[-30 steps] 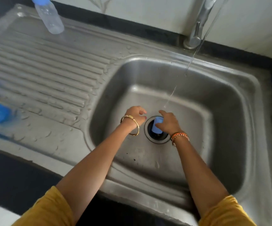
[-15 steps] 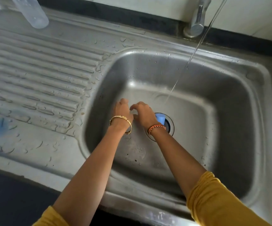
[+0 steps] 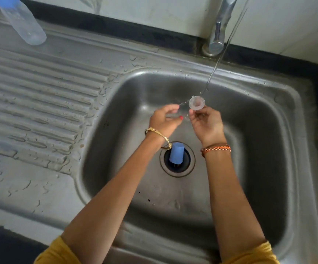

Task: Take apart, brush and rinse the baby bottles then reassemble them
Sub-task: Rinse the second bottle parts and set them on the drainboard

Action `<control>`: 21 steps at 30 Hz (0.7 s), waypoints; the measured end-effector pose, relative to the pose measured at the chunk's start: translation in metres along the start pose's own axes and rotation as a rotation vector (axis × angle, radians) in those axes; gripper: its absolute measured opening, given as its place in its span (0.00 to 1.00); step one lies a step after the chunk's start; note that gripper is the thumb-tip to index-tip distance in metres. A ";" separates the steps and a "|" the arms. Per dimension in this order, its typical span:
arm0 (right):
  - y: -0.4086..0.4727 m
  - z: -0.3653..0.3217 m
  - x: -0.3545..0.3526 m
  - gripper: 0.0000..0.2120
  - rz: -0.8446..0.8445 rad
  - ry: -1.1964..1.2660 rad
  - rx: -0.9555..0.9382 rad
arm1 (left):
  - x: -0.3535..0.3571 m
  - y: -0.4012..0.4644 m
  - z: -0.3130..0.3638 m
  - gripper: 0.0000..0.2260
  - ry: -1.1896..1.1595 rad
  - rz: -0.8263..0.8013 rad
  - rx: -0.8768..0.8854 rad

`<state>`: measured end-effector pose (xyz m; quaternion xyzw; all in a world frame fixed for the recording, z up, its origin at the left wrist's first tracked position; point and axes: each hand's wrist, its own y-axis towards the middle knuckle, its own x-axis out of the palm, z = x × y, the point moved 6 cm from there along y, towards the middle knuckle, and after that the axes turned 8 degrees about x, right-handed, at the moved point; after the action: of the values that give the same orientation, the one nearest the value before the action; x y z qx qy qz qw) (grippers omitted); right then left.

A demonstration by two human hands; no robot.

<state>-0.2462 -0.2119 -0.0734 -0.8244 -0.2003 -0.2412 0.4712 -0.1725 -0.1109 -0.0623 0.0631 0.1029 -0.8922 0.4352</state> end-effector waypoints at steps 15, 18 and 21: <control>-0.011 -0.024 0.017 0.07 -0.211 -0.159 -0.139 | 0.037 0.025 0.061 0.12 -0.250 0.041 0.300; -0.015 -0.027 0.016 0.07 -0.169 -0.179 -0.210 | 0.037 0.024 0.061 0.15 -0.328 0.028 0.306; -0.021 -0.037 0.018 0.10 -0.122 -0.245 -0.389 | 0.039 0.025 0.064 0.17 -0.354 -0.009 0.344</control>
<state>-0.2515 -0.2319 -0.0326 -0.9092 -0.2552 -0.2013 0.2603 -0.1787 -0.1708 -0.0111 -0.0216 -0.1279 -0.8957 0.4252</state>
